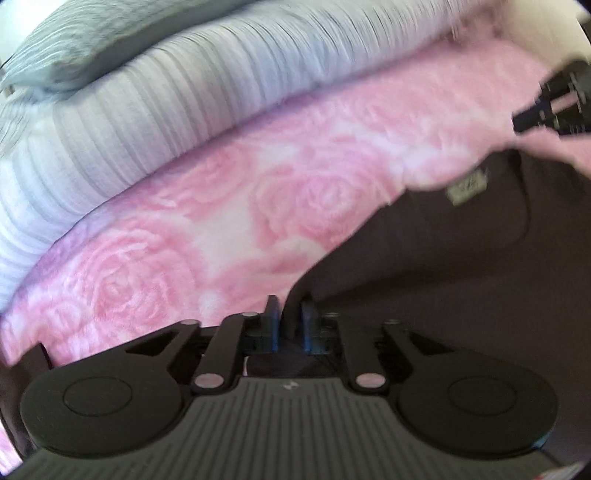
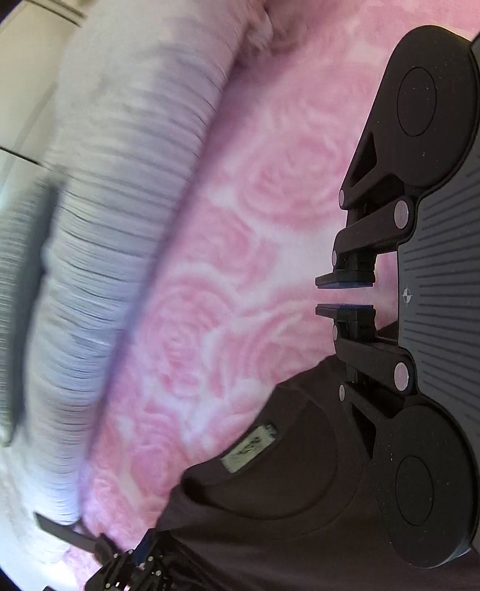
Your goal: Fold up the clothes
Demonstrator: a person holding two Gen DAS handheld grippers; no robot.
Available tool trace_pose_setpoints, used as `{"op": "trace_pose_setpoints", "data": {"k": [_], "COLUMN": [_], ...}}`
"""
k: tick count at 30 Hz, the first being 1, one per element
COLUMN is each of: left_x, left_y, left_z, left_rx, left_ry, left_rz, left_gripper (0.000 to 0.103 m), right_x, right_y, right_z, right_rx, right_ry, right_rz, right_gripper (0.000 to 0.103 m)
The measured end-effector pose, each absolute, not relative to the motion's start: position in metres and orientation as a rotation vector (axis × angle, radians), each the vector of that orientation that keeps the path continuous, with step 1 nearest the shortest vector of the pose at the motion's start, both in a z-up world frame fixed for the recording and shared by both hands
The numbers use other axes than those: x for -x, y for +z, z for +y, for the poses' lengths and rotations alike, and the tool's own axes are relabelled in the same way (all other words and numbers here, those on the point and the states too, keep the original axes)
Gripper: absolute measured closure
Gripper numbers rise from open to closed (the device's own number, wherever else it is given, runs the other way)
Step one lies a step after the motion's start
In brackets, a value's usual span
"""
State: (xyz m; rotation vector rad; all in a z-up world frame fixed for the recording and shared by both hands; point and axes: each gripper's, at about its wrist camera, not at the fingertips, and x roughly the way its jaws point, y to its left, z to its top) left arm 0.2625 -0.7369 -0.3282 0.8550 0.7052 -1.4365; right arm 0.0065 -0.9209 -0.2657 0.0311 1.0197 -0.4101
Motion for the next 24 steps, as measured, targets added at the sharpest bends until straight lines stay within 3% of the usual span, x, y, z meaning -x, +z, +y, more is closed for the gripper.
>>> {"op": "trace_pose_setpoints", "data": {"k": [7,12,16,20,24], "left_x": [-0.311,-0.322,-0.308,-0.288,-0.295], "left_y": [-0.289,-0.276,-0.28,-0.297,-0.319], "left_z": [-0.671,-0.617,-0.585,-0.569,-0.573], "left_rx": [-0.873,-1.05,-1.279,-1.486,-1.575], "left_ry": [-1.275,-1.164,-1.158,-1.251,-1.289], "left_rz": [0.691,0.637,0.517,0.33,0.152], "left_gripper": [0.081,0.081,0.079,0.07,0.07], "right_x": [0.025,0.024,0.011,-0.01,-0.029], "right_y": [-0.243,-0.239,-0.246,-0.252,-0.249], "right_z": [-0.871,-0.817,-0.766,-0.731,-0.693], "right_rx": [-0.069,-0.123,-0.05,-0.16,-0.188], "right_ry": [-0.439,-0.326,-0.256,-0.215,-0.21], "right_rz": [1.014,1.01,0.988,1.028,1.036], "right_gripper": [0.097,0.097,0.096,0.097,0.097]}}
